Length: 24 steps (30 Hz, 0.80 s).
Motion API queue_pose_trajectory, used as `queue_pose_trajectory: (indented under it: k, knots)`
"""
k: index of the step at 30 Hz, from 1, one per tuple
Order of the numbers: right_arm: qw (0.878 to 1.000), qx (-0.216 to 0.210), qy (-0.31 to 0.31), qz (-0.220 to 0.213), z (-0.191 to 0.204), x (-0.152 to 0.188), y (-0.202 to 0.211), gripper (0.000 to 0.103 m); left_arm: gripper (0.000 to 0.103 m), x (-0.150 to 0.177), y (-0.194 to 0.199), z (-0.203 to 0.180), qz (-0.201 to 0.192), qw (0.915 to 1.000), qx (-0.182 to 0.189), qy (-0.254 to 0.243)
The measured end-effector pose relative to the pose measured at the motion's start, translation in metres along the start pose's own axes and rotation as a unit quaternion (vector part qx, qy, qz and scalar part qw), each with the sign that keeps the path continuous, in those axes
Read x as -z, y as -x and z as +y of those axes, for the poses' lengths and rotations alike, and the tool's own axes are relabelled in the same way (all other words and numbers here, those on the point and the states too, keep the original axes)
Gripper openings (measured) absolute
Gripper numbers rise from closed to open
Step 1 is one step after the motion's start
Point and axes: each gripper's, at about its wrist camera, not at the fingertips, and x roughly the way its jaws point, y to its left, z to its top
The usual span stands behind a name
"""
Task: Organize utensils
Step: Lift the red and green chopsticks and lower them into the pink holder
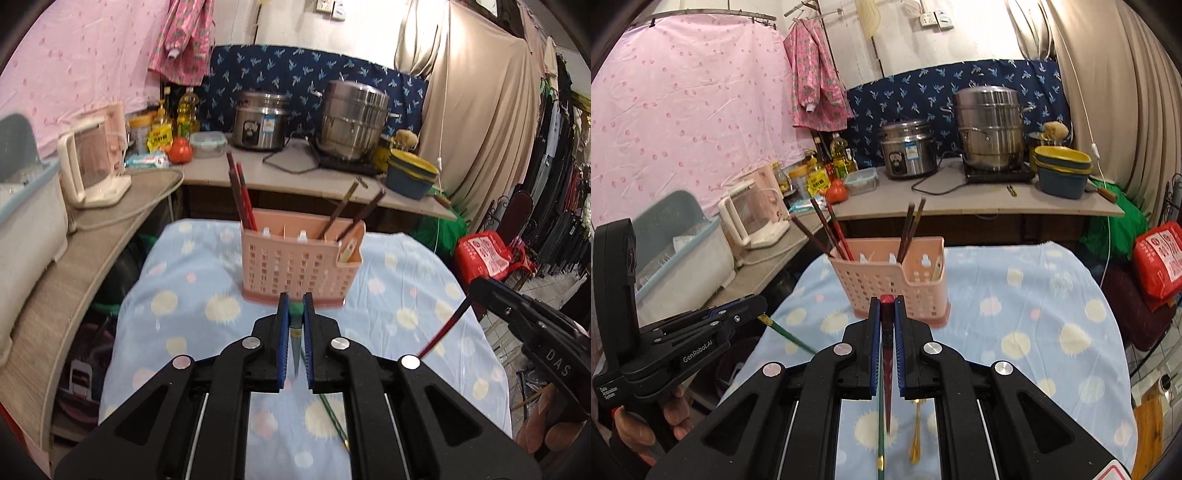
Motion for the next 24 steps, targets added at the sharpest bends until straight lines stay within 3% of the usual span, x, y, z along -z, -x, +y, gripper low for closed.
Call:
queue_pose_trajectory:
  k: [10, 17, 24]
  knots:
    - [0.998, -0.019, -0.008, -0.06, 0.006, -0.076, -0.012, 0.007, 0.007, -0.08, 0.008, 0.0, -0.068, 0.9977, -0.002, -0.001]
    - [0.993, -0.021, -0.015, -0.112, 0.015, -0.139, -0.026, 0.007, 0.007, -0.148, 0.011, 0.002, -0.134, 0.9909, -0.011, 0.003]
    - [0.992, -0.006, -0.024, -0.125, 0.01, -0.166, -0.066, 0.007, 0.007, -0.179, -0.018, 0.013, -0.145, 0.9891, -0.023, 0.01]
